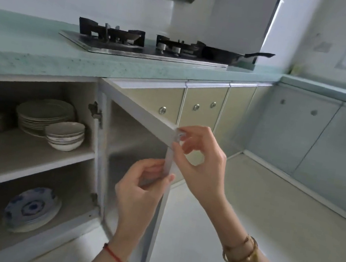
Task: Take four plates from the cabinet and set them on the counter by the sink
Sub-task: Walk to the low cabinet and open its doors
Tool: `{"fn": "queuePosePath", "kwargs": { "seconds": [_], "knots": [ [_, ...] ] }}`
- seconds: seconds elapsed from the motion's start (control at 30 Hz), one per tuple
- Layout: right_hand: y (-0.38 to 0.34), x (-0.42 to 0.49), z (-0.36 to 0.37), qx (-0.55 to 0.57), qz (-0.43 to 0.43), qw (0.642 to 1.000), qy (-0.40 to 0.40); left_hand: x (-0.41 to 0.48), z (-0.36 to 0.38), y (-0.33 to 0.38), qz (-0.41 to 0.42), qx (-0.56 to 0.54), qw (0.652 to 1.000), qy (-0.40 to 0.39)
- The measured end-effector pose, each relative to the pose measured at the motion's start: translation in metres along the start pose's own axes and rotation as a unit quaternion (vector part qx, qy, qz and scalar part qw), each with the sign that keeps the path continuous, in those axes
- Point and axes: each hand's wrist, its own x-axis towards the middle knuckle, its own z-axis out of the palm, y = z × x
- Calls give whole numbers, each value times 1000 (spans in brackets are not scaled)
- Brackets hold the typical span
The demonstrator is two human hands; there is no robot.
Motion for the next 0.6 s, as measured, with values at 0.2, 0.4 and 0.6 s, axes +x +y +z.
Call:
{"fn": "queuePosePath", "kwargs": {
  "seconds": [0.2, 0.4, 0.6],
  "knots": [
    [20, 14, -19, -36, 21, 999, 22, 4, 43, -5, 20, 32, 998, 40],
    [20, 13, -18, -113, 4, 992, 52, 13, 39, -13, 76, 91, 993, -14],
    [1, 15, 5, -70, -120, 984, 109, 29, -2, -2, 59, 75, 988, -119]
  ]
}}
